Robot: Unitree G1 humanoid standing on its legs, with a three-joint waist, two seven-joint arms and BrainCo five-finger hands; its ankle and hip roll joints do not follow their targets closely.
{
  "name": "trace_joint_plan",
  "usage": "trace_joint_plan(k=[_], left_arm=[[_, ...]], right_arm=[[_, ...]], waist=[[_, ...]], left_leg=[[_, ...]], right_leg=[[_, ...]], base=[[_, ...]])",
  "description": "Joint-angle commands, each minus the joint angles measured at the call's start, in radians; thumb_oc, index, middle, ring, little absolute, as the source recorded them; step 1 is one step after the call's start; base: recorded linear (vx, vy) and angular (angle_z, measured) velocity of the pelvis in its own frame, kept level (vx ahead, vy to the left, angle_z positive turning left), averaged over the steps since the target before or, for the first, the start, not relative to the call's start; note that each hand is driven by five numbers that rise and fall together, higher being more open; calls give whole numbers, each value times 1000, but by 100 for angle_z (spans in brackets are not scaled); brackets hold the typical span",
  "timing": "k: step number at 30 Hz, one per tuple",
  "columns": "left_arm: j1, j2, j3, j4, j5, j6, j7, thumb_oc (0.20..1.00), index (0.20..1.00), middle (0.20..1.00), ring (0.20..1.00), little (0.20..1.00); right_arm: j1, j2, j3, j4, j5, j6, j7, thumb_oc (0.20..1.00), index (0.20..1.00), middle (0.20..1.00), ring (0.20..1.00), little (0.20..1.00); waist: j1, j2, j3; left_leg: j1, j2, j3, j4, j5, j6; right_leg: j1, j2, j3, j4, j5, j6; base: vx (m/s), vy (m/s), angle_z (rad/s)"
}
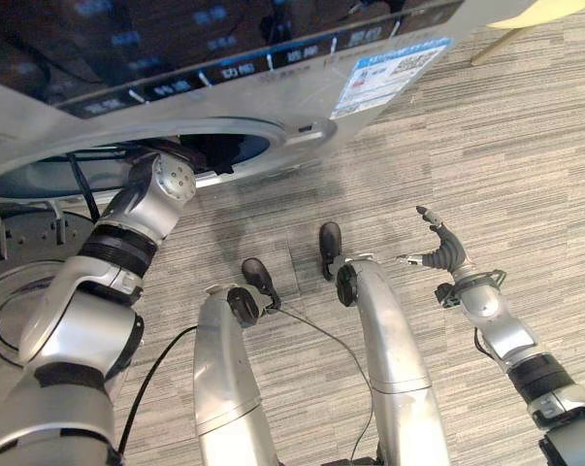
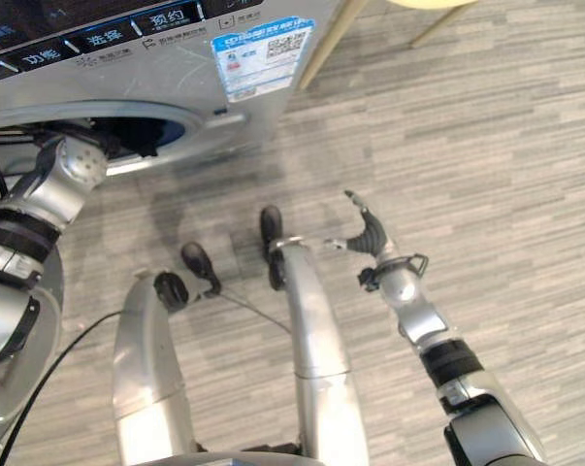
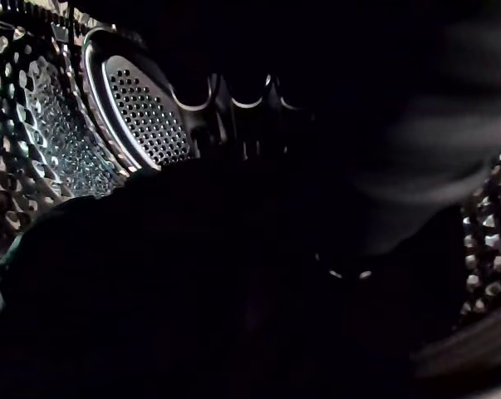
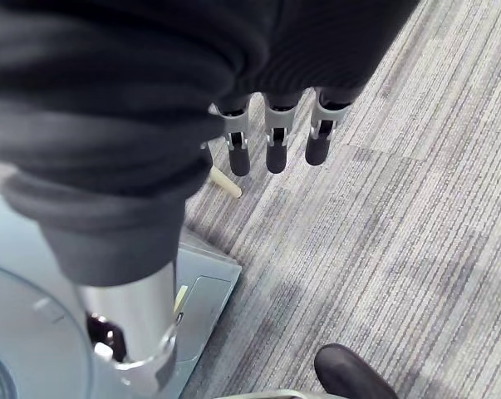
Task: Grab the laundry basket,head to the washer,open it,put in the laundry and shut it.
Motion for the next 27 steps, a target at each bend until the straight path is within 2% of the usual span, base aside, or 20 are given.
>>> trace_joint_plan(k=[1, 2, 3, 4, 5, 7, 11, 15, 18, 22, 24, 25, 26, 27], left_arm=[[-24, -45, 56, 18, -67, -39, 176, 200, 200, 200, 200, 200], [-71, -34, 66, 45, -65, -28, 239, 200, 200, 200, 200, 200], [-74, -35, 64, 47, -66, -29, 240, 200, 200, 200, 200, 200], [-168, 11, -1, 116, 20, 21, 289, 1000, 1000, 1000, 1000, 1000], [-173, 11, -4, 120, 19, 20, 289, 1000, 1000, 1000, 1000, 1000], [-239, 63, -91, 208, 70, 40, 234, 1000, 1000, 1000, 1000, 1000], [-208, 63, -92, 195, 81, 28, 204, 1000, 1000, 1000, 1000, 1000], [-87, 28, -41, 156, 76, 10, 164, 1000, 1000, 1000, 1000, 1000], [102, -62, 68, 65, 7, -22, 122, 1000, 1000, 1000, 1000, 1000], [410, -176, 154, -89, -3, -50, 38, 1000, 1000, 1000, 1000, 1000], [681, -292, 226, -160, -73, -81, -31, 1000, 1000, 1000, 1000, 1000], [747, -315, 246, -167, -102, -84, -50, 1000, 1000, 1000, 1000, 1000], [936, -380, 291, -116, -176, -89, -126, 1000, 1000, 1000, 1000, 1000], [1006, -393, 318, -79, -186, -85, -160, 1000, 1000, 1000, 1000, 1000]], right_arm=[[82, 14, 35, -24, 10, -61, 2, 1000, 1000, 1000, 1000, 1000], [88, 15, 46, -28, 25, -74, 7, 1000, 1000, 1000, 1000, 1000], [87, 15, 46, -28, 26, -75, 7, 1000, 1000, 1000, 1000, 1000], [95, -17, 58, -56, 40, -103, 20, 1000, 1000, 1000, 1000, 1000], [95, -16, 57, -57, 40, -103, 21, 1000, 1000, 1000, 1000, 1000], [116, -45, 42, -86, 41, -119, 33, 1000, 1000, 1000, 1000, 1000], [141, -52, 20, -108, 34, -117, 33, 1000, 1000, 1000, 1000, 1000], [146, -33, 13, -98, 17, -110, 25, 1000, 1000, 1000, 1000, 1000], [147, -3, 12, -71, -5, -83, 10, 1000, 1000, 1000, 1000, 1000], [161, 30, 13, 5, -45, -35, -2, 1000, 1000, 1000, 1000, 1000], [195, 55, -3, 117, -85, 16, -9, 1000, 1000, 1000, 1000, 1000], [206, 59, -6, 146, -87, 26, -5, 1000, 1000, 1000, 1000, 1000], [257, 79, -42, 243, -78, 47, 12, 1000, 1000, 1000, 1000, 1000], [284, 92, -65, 284, -79, 50, 17, 1000, 1000, 1000, 1000, 1000]], waist=[[-19, 27, -111], [-26, 25, -116], [-26, 24, -116], [-41, 24, -127], [-40, 23, -127], [-48, 32, -144], [-46, 40, -154], [-33, 47, -168], [-13, 53, -176], [12, 51, -172], [45, 41, -169], [52, 35, -160], [70, 23, -150], [76, 22, -159]], left_leg=[[-7, 47, -135, -76, 59, -62], [-9, 47, -134, -88, 64, -65], [-9, 46, -134, -89, 65, -65], [-17, 49, -128, -107, 76, -66], [-18, 49, -128, -108, 76, -66], [-25, 51, -124, -121, 86, -62], [-31, 48, -128, -118, 88, -59], [3, 41, -116, -150, 96, -60], [93, 29, -93, -223, 107, -67], [317, 6, -55, -409, 143, -74], [559, -50, -29, -611, 185, -85], [635, -65, -22, -666, 202, -87], [857, -120, -4, -853, 277, -92], [961, -137, -3, -933, 294, -95]], right_leg=[[70, -29, 23, -96, -35, 109], [71, -28, 25, -112, -26, 113], [71, -28, 25, -113, -25, 113], [71, -21, 25, -143, -6, 122], [70, -21, 25, -144, -5, 122], [63, -14, 29, -159, 6, 130], [62, -14, 29, -161, 9, 131], [90, -20, 32, -179, 8, 131], [173, -40, 35, -234, 8, 127], [369, -69, 41, -372, 29, 136], [583, -87, 24, -532, 63, 155], [656, -92, 17, -580, 76, 160], [875, -100, -10, -755, 147, 171], [980, -96, -17, -835, 167, 179]], base=[[-29, 36, 8], [-24, 28, 4], [-53, 72, -5], [-39, 56, -10], [-56, 85, -20], [-20, 62, -15], [4, 20, -3], [1, 12, 2], [-9, 5, 1], [-28, 47, 20], [58, 82, 29], [144, 84, 30], [218, 72, 31], [191, 64, 14]])
